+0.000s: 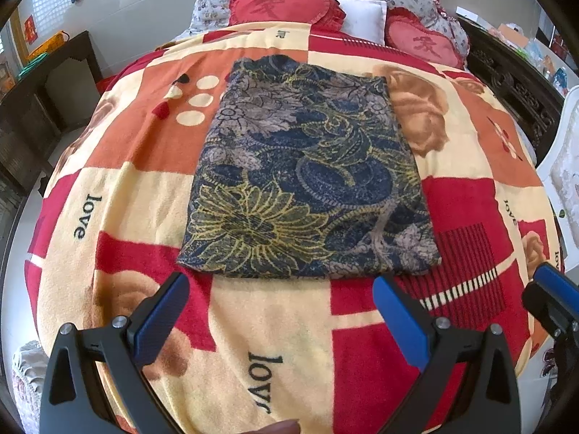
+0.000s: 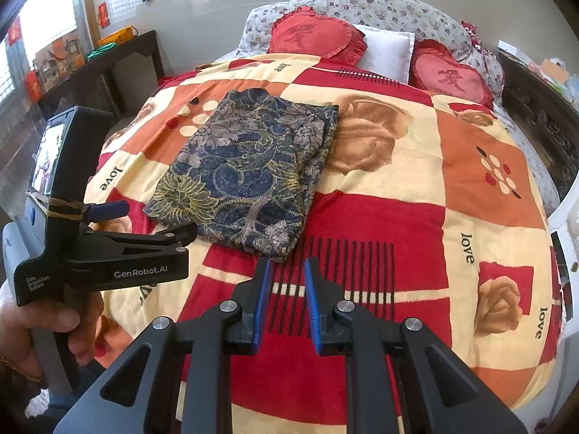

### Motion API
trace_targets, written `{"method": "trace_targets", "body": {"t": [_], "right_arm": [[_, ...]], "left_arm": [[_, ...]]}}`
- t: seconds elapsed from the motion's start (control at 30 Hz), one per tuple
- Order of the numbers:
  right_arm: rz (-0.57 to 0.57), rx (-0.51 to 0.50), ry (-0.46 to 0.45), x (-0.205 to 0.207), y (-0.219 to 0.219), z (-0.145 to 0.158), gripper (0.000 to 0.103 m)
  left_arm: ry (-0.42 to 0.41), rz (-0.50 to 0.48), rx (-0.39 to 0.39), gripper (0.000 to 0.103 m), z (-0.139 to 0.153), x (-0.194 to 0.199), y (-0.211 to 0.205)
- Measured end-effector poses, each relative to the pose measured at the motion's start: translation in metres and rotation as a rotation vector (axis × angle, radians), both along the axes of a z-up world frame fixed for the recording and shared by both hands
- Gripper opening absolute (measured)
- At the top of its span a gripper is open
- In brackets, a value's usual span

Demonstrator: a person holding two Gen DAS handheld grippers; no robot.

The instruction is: Fold small clothes

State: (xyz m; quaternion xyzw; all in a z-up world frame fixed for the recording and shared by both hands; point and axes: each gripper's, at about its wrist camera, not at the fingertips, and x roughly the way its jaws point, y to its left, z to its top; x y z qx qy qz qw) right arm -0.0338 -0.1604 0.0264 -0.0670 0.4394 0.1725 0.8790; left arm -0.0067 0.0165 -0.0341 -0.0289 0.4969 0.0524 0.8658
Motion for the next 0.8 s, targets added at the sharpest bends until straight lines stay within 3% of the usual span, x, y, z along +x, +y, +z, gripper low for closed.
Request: {"method": "trace_targets", "body": {"t": [0.8], "right_arm": [[-0.005, 0.032, -0.006, 0.0045, 0.0053, 0.0074, 0.032]], "left_arm": [[0.005, -0.01, 0.006, 0.103, 0.0002, 0.001, -0.0043]]}}
